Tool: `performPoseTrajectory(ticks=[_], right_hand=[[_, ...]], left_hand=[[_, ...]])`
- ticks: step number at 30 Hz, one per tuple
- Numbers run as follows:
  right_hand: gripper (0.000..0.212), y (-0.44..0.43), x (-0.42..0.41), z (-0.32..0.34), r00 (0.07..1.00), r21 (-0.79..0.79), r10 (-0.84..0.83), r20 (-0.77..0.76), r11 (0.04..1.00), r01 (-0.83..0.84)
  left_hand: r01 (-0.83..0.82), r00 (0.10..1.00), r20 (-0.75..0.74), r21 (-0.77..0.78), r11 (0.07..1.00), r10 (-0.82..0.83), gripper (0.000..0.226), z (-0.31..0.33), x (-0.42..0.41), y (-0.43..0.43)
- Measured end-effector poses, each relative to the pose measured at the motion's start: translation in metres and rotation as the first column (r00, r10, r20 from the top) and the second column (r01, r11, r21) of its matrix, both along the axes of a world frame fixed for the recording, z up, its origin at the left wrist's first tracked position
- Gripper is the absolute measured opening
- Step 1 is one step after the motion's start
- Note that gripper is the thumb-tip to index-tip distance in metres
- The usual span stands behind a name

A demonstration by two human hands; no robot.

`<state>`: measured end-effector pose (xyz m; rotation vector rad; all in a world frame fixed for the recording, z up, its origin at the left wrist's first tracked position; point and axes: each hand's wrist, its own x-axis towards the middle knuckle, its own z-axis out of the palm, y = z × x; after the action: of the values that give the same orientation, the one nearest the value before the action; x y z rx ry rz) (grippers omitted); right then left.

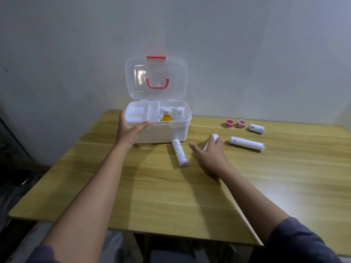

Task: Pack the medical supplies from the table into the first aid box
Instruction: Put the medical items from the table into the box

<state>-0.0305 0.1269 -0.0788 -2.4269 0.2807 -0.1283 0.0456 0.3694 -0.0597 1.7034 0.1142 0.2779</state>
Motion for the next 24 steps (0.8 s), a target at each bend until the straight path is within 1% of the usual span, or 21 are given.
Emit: performPoseTrajectory(ticks=[2, 5, 9, 12, 15, 17, 19, 21, 24], right_hand=[[0.091, 0.008, -0.005, -0.005, 0.998, -0.046, 0.054, 0.016, 0.998, -0.053], [0.091, 0.021, -0.014, -0.012, 0.99, -0.061, 0.134, 0.041, 0.989, -0.131], [0.086, 0.04, -0.023, -0.014, 0.98, -0.095, 0.168, 0.105, 0.983, -0.158], [0.069, 0.054, -0.019, -0.012, 0.977, -0.127, 0.171, 0.131, 0.98, -0.155], [0.044, 0.059, -0.014, -0.01, 0.971, -0.03, 0.175, 0.165, 0.985, -0.173], [0.034, 0.054, -0.014, -0.006, 0.964, -0.002, 0.197, 0.179, 0.98, -0.2], [0.031, 0.044, -0.014, -0.005, 0.958, -0.064, 0.217, 0.187, 0.976, -0.209], [0.033, 0.034, -0.012, -0.004, 0.962, -0.131, 0.218, 0.161, 0.971, -0.198], [0.04, 0.022, -0.006, -0.002, 0.979, -0.261, 0.204, 0.028, 0.946, -0.19]], left_hand=[[0.004, 1.0, -0.002, 0.006, 1.0, -0.004, 0.119, 0.001, -0.002, -0.001], [-0.015, 1.0, 0.006, 0.011, 1.0, 0.015, 0.112, 0.0, -0.004, -0.003], [-0.034, 0.999, 0.009, 0.025, 0.999, 0.033, 0.109, -0.003, -0.004, -0.005], [-0.034, 0.999, 0.005, 0.021, 0.999, 0.034, 0.11, -0.002, -0.005, -0.005], [-0.034, 0.999, 0.016, 0.018, 0.999, 0.033, 0.107, -0.001, -0.006, -0.005], [-0.032, 0.999, 0.024, 0.016, 0.999, 0.032, 0.104, -0.001, -0.007, -0.006], [-0.025, 0.999, 0.046, 0.002, 1.0, 0.025, 0.102, 0.0, -0.009, -0.007], [-0.027, 0.998, 0.052, -0.009, 1.0, 0.027, 0.101, 0.001, -0.01, -0.008], [-0.027, 0.998, 0.052, -0.015, 1.0, 0.028, 0.096, 0.0, -0.01, -0.008]])
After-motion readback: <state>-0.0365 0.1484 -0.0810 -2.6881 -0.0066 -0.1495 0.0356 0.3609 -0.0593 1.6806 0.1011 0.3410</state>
